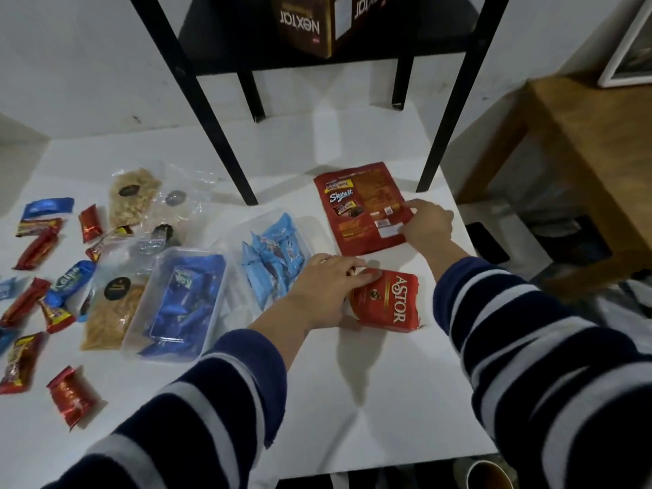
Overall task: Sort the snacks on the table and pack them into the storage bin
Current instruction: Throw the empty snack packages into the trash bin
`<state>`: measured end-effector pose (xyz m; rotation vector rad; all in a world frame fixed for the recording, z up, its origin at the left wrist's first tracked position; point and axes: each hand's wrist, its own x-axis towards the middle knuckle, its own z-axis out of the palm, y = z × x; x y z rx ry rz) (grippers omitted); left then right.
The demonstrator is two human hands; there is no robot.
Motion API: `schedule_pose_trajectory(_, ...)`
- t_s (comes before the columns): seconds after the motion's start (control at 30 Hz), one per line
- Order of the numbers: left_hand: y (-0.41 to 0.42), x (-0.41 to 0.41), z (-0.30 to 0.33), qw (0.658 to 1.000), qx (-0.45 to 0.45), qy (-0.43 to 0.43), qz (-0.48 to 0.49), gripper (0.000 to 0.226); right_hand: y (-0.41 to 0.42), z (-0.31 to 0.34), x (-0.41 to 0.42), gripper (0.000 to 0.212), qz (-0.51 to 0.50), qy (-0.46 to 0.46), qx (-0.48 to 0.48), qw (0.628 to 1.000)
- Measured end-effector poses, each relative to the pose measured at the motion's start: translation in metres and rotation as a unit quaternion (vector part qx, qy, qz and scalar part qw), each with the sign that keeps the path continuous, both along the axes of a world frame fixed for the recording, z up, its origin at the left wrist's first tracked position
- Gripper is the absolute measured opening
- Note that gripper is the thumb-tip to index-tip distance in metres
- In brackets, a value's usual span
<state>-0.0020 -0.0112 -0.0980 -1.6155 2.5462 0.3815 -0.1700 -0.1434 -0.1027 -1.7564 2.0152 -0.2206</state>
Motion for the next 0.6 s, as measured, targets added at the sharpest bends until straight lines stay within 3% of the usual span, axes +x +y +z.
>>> schedule_pose_trajectory(0.1, 0.001, -0.002, 0.002, 1.000, 0.003, 0.004, 0.009, 0.091, 0.001, 0.004, -0.008, 0.023, -0.043, -0.125, -0.002, 0.991)
schedule_pose_trajectory(0.23, 0.004, -0.005, 0.009, 0.998, 0.009, 0.040, 0.052, 0.085, 0.006, 0.029, -0.012, 0.030, -0.063, -0.310, 0.046, 0.948)
schedule_pose_trajectory(0.47, 0.016, -0.021, 0.036, 0.981, -0.018, 0.148, 0.128, 0.087, 0.018, 0.099, -0.026, 0.041, -0.057, -0.380, 0.051, 0.922)
schedule_pose_trajectory(0.6, 0.025, -0.031, 0.060, 0.975, -0.053, 0.160, 0.145, 0.088, 0.029, 0.137, -0.032, 0.038, -0.054, -0.420, 0.031, 0.905)
